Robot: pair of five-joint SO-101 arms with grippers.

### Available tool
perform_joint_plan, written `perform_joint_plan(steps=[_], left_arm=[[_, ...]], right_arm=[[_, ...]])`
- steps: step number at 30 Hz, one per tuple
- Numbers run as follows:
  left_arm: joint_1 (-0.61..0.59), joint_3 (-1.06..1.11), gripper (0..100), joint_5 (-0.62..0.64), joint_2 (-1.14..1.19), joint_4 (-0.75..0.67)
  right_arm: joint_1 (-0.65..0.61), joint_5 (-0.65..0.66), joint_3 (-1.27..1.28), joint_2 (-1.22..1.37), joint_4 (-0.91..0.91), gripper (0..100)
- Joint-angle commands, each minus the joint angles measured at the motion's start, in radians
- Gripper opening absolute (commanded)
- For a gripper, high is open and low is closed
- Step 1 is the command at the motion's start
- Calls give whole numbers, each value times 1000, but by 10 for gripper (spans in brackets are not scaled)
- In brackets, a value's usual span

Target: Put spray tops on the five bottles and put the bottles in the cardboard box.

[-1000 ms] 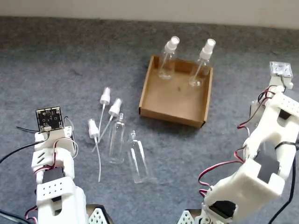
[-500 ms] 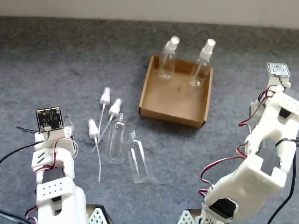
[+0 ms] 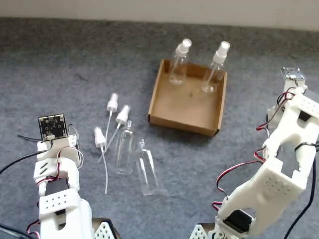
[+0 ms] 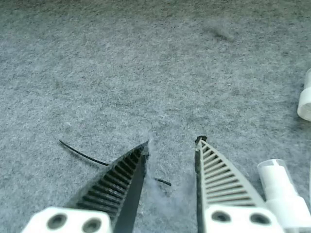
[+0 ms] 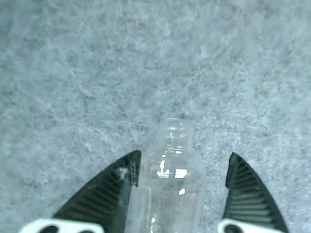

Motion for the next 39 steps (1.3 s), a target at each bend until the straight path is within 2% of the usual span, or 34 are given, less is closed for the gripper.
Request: perform_joint_plan(steps=[1, 13, 18, 24, 28, 33, 37, 39], left_arm=[[21, 19, 153, 3, -16, -17], [21, 19, 153, 3, -16, -17], [19, 19, 153, 3, -16, -17], [18, 19, 153, 3, -16, -17], [18, 19, 153, 3, -16, -17], [19, 19, 153, 3, -16, -17], [21, 19, 154, 3, -18, -17], [22, 12, 154, -37, -18, 2]], right_arm=[[-5, 25, 12, -8, -1, 238], [15, 37, 51, -12, -36, 231], [15, 43, 59, -7, -38, 118], [16, 40, 59, -7, -30, 102], [13, 37, 51, -16, -24, 34], [-10, -6, -42, -61, 107, 29], [-61, -57, -117, -188, 177, 28], [-93, -77, -116, -271, 199, 27]])
